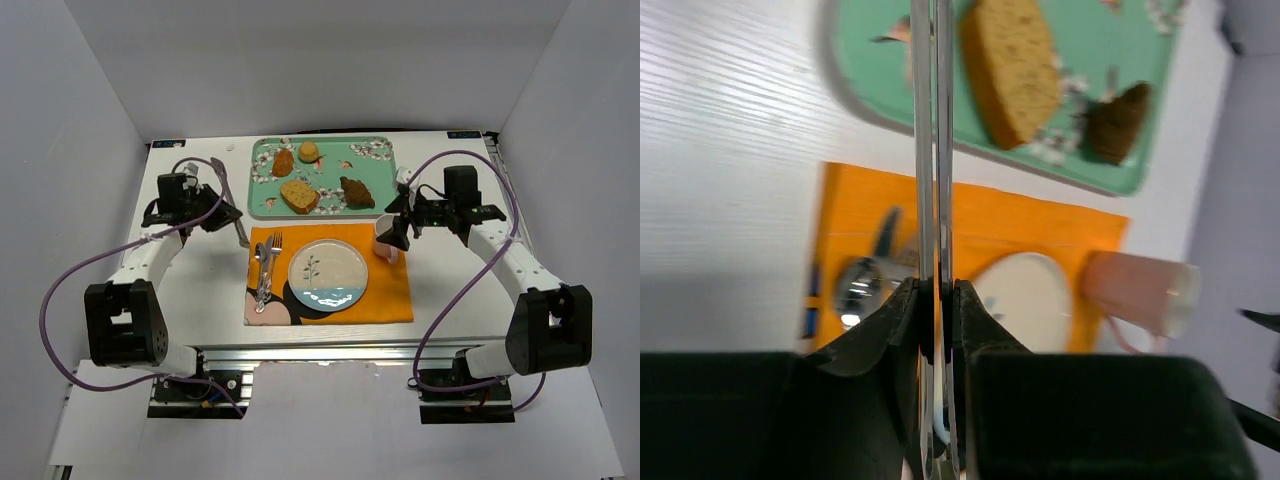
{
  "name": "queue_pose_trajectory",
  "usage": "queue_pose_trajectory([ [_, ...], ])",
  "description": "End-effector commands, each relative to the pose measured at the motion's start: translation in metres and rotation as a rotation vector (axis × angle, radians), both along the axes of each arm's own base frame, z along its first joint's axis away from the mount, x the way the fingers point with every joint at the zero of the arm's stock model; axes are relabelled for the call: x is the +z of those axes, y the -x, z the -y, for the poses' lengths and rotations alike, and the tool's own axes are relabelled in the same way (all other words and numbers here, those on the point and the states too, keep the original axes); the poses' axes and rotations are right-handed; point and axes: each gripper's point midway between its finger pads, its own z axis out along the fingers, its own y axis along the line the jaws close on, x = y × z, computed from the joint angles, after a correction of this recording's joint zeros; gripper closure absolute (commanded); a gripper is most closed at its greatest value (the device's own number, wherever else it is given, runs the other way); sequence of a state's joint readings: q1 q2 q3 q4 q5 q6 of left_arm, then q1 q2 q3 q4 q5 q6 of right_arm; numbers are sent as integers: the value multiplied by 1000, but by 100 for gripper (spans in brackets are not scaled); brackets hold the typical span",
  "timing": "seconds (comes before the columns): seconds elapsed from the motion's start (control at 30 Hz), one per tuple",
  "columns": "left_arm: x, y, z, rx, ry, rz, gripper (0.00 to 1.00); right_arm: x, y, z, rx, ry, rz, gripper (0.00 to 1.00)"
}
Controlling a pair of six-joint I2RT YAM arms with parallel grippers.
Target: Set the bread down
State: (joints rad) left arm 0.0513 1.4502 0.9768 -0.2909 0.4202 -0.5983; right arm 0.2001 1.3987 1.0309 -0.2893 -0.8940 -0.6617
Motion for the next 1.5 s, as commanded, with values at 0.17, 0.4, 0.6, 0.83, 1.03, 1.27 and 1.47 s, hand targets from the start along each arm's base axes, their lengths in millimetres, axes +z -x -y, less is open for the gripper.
queue_pose_trajectory([
  [0.17, 72, 3, 74, -66, 346, 55, 67, 13, 3, 0, 4, -25, 44, 11],
  [0.4, 56, 6, 92, -104, 290, -23, 63, 14, 2, 1, -1, -25, 48, 11],
  [0.6, 40, 4, 91, -107, 205, -78, 61, 12, 2, 4, -11, -20, 46, 10],
  [0.83, 31, 7, 92, -122, 168, -129, 59, 10, 3, 6, -13, -22, 43, 11],
  [1.03, 24, 7, 95, -126, 171, -155, 58, 10, 4, 6, -13, -24, 40, 11],
  [1.27, 16, 6, 96, -114, 172, -178, 58, 8, 5, 8, -17, -23, 40, 11],
  [1.47, 20, 4, 95, -111, 169, -184, 58, 7, 5, 10, -21, -22, 38, 10],
])
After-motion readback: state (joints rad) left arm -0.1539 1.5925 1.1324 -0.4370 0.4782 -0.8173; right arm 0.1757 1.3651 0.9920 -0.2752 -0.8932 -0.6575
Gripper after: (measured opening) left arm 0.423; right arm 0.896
